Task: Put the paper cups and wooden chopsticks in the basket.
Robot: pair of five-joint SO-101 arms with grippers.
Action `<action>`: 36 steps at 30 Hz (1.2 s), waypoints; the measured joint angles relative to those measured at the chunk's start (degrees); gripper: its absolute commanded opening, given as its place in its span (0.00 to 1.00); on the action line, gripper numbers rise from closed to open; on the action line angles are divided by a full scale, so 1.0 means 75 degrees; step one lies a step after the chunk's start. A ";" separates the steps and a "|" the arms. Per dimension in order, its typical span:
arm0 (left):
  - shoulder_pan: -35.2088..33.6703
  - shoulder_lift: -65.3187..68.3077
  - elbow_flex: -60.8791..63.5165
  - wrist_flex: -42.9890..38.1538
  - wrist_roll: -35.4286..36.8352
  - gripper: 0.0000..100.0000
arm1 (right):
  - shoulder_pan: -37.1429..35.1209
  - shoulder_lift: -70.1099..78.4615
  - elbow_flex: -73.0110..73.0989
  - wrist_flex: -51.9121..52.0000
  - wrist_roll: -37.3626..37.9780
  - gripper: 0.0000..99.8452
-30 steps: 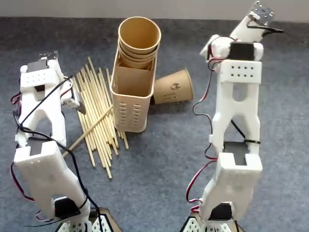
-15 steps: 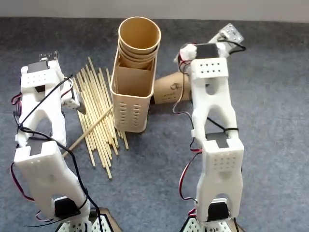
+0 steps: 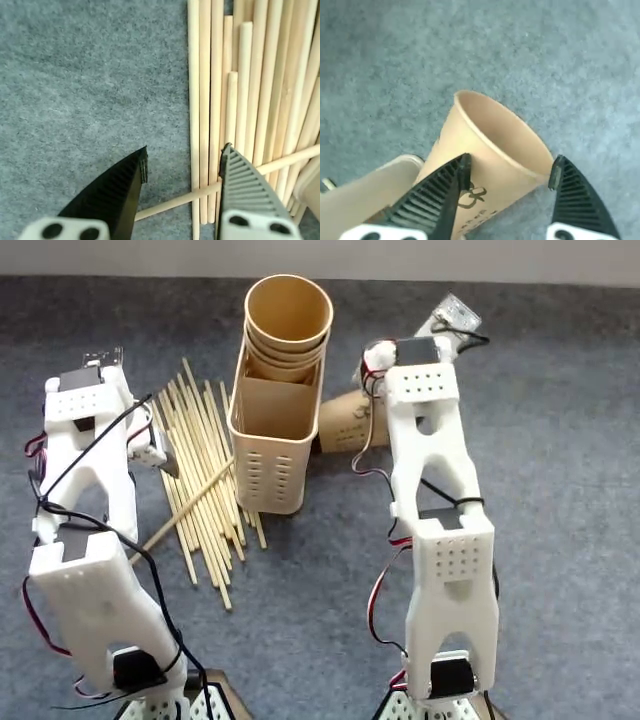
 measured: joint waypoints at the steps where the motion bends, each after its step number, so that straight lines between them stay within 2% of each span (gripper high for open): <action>1: 0.0000 0.0000 0.0000 0.0000 0.0000 0.24 | 0.0012 0.0000 -0.0070 0.0035 0.0387 0.26; 12: 0.0000 0.0000 0.0000 0.0000 0.0000 0.24 | -0.0012 0.0258 -0.0082 0.0105 0.2661 0.26; 14: 0.0000 0.0000 0.0000 0.0000 0.0000 0.24 | 0.0000 0.0375 -0.0059 0.0176 0.2766 0.24; 20: 0.0000 0.0000 0.0023 0.0000 0.0000 0.24 | -0.0047 0.0856 -0.0047 0.0234 0.2860 0.05; 29: 0.0000 0.0000 0.0023 0.0000 0.0000 0.24 | -0.0023 0.0867 -0.0141 0.0809 0.3423 0.00; 32: 0.0000 0.0000 0.0035 0.0000 0.0000 0.24 | 0.0000 0.0961 -0.0680 0.1207 0.3563 0.01; 36: 0.0000 0.0000 0.0035 0.0000 0.0000 0.24 | 0.0000 0.0738 -0.1946 0.2086 0.4314 0.01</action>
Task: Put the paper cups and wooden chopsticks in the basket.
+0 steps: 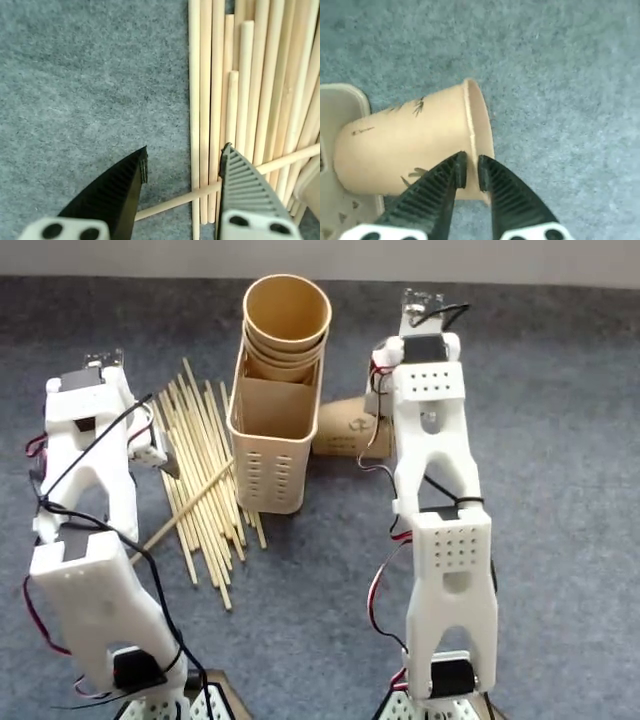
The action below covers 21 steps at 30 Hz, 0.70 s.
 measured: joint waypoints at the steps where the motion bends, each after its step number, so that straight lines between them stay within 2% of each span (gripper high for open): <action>1: 0.0000 0.0000 0.0000 0.0000 0.0000 0.24 | -0.0012 -0.0047 -0.0410 0.0246 0.0258 0.01; 4: 0.0000 0.0000 0.0035 -0.0117 0.0000 0.24 | -0.0070 -0.0598 -0.1242 0.0399 0.1020 0.01; 15: 0.0129 0.0000 0.0105 -0.0164 0.0000 0.24 | -0.0059 -0.3645 -0.1301 0.0399 0.3212 0.01; 21: 0.0199 0.0000 0.0105 -0.0164 0.0000 0.24 | -0.0059 -0.4911 -0.1301 -0.0469 0.3481 0.01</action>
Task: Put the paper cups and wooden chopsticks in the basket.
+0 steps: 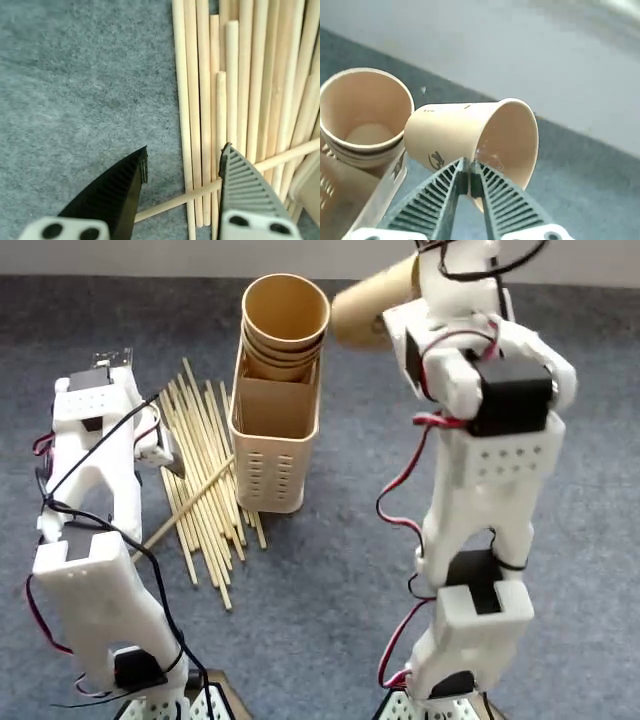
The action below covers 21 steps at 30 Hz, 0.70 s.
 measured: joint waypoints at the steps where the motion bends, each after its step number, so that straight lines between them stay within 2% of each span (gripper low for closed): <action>1: 0.0000 0.0000 0.0000 0.0000 0.0000 0.24 | -0.0012 -0.0164 0.0000 -0.0199 0.0000 0.01; 5: 0.0012 0.0000 0.0000 0.0000 0.0000 0.24 | -0.0340 -0.0668 -0.0012 -0.0891 0.0023 0.01; 11: 0.0012 0.0000 0.0000 0.0000 0.0000 0.24 | -0.1442 -0.0434 0.0399 -0.1114 0.0469 0.01; 15: 0.0012 0.0000 0.0000 0.0000 0.0000 0.24 | -0.1536 0.0363 0.0598 -0.1114 0.0551 0.01; 21: 0.0012 0.0000 0.0000 0.0000 0.0000 0.24 | -0.1559 0.0516 0.0598 -0.1114 0.1137 0.01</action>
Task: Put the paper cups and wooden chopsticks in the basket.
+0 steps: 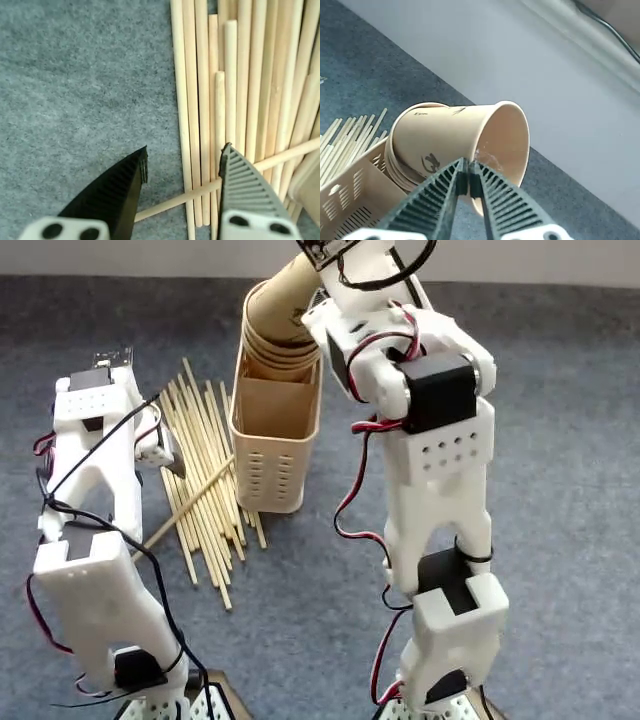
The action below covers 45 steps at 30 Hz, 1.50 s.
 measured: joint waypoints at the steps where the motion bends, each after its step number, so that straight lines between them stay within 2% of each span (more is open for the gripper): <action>1: 0.0000 0.0000 0.0000 0.0000 0.0000 0.24 | -0.0082 0.0000 0.0000 0.0000 0.0129 0.01; 7: 0.0000 0.0000 0.0000 0.0000 0.0000 0.24 | -0.1219 0.0469 0.0574 0.0000 0.0809 0.02; 11: 0.0000 0.0000 0.0023 0.0012 0.0000 0.24 | -0.1829 0.1055 0.0785 -0.0129 0.0926 0.12; 16: 0.0000 0.0000 0.0023 0.0012 0.0000 0.24 | -0.1700 0.1747 0.0844 -0.0047 0.0949 0.22; 25: 0.0000 0.0000 0.0023 0.0012 -0.0047 0.24 | -0.0973 0.1782 -0.0445 -0.0070 0.0727 0.22; 29: 0.0000 0.0000 0.0023 0.0012 -0.0047 0.24 | -0.0949 0.1782 -0.1407 -0.0199 0.0176 0.22; 34: 0.0000 0.0000 0.0023 0.0012 -0.0047 0.24 | -0.0926 0.1782 -0.2157 0.0094 0.0082 0.22; 39: 0.0000 0.0000 0.0023 0.0012 -0.0047 0.24 | -0.0926 0.1782 -0.1958 0.0340 0.0082 0.22; 45: 0.0000 0.0000 0.0023 0.0012 -0.0047 0.24 | -0.0867 0.2567 -0.0727 0.0270 0.0047 0.22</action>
